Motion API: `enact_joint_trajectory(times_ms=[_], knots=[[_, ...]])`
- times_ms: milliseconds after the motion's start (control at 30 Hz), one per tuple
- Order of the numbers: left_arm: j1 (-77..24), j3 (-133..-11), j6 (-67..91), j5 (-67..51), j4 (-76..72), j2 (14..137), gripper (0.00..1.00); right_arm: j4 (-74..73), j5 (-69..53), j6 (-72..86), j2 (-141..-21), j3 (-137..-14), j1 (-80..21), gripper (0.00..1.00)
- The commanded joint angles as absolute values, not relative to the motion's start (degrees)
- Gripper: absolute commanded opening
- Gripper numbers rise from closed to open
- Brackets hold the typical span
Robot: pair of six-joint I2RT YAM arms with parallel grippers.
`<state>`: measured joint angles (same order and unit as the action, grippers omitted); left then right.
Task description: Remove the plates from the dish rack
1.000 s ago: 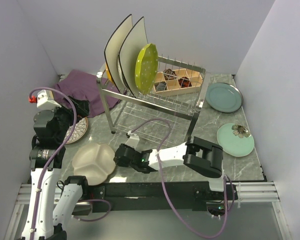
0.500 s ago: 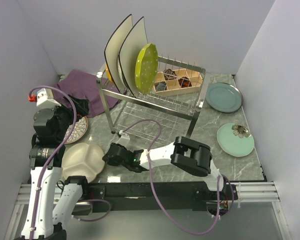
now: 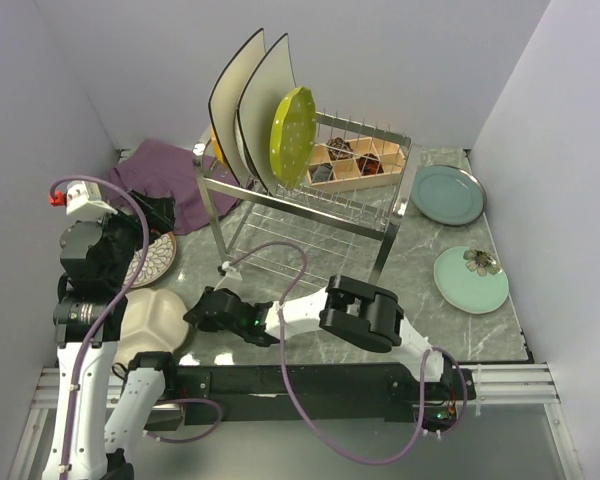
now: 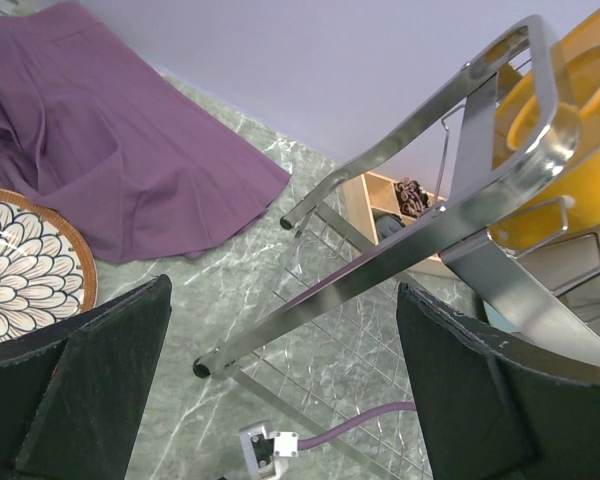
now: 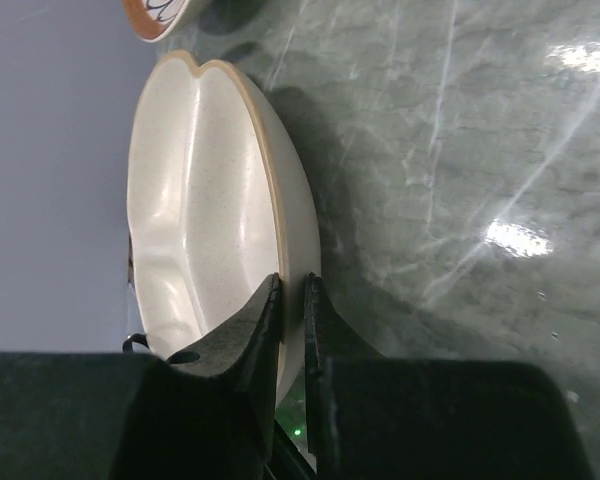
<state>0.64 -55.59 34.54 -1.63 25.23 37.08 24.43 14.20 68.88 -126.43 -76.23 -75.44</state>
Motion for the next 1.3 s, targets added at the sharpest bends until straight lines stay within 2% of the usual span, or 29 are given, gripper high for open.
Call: enact_joint_trajectory(times_ms=[0,167,367,467,567,733,1000,1067,1267], knots=[[0.6,-58.2,33.5,-1.6,24.7,36.1,0.99,37.4,9.9,69.4,-126.6,-79.2,-76.2,0.1],[0.6,-57.7,33.6,-1.8,24.1,36.6,0.99,41.3,3.3,68.8,-130.2,-82.3,-75.8,0.11],[0.6,-57.4,33.3,-1.2,24.1,36.5,1.0,41.1,1.6,66.5,-131.0,-84.5,-74.9,0.11],[0.5,-57.6,33.1,-0.8,24.2,36.6,0.99,38.8,1.3,65.2,-131.2,-86.3,-74.9,0.21],[0.6,-57.5,33.2,-0.4,23.9,36.7,0.99,38.5,0.9,65.0,-131.4,-86.9,-75.0,0.22],[0.6,-55.6,33.9,-1.1,22.6,36.0,0.99,35.5,0.4,62.3,-132.0,-89.6,-74.6,0.13],[0.6,-56.3,33.8,-1.3,23.2,36.3,0.99,35.1,0.2,60.9,-133.1,-91.4,-72.8,0.06],[0.6,-56.9,33.8,-1.3,23.4,36.4,1.0,34.8,-1.2,60.3,-133.2,-92.0,-72.6,0.01],[0.6,-57.0,34.0,-1.6,22.9,36.3,0.99,34.2,-1.9,57.1,-133.4,-94.0,-72.2,0.0]])
